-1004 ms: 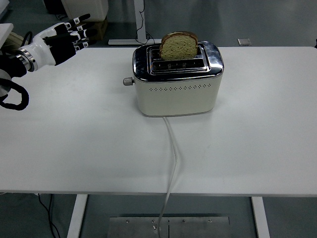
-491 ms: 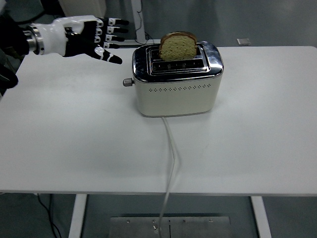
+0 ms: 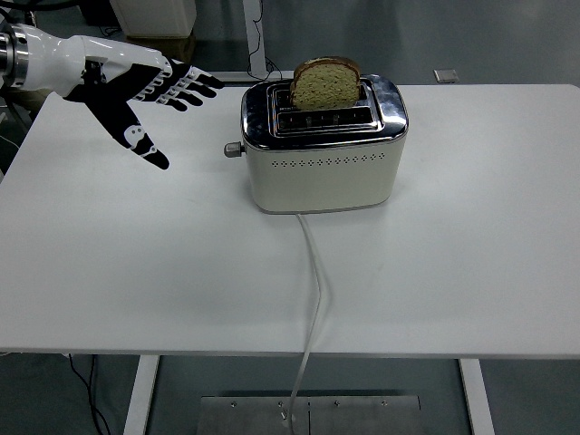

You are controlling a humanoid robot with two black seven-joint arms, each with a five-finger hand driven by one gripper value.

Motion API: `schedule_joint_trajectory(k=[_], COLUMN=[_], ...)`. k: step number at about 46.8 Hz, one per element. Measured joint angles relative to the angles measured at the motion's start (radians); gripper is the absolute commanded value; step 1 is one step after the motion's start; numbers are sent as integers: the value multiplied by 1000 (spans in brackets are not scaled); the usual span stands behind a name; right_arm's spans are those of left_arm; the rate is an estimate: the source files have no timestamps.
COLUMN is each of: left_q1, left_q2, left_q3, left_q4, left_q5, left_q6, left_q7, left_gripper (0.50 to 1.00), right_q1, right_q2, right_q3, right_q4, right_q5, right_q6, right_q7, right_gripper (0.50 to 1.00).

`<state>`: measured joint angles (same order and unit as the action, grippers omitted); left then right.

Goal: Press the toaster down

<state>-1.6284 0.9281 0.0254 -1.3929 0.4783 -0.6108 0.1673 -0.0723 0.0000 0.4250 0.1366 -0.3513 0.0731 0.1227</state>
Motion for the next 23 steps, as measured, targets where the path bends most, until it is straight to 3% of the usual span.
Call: schedule_joint_trajectory(k=[19,23], left_q1=[119,160], left_q2=[-1,-20], left_q3=[46,46], left_q4=[45,78], left_q5=[128,162], left_q6=[1,34], left_q7=[-2,-3], left_gripper=[1000,1000], right_q1=[0,0], right_q2=[0,0], right_q3=[0,0], right_q4=[0,0], right_q5=[0,0], right_q6=[-1,0], right_q7=[0,0], right_gripper=[1000,998])
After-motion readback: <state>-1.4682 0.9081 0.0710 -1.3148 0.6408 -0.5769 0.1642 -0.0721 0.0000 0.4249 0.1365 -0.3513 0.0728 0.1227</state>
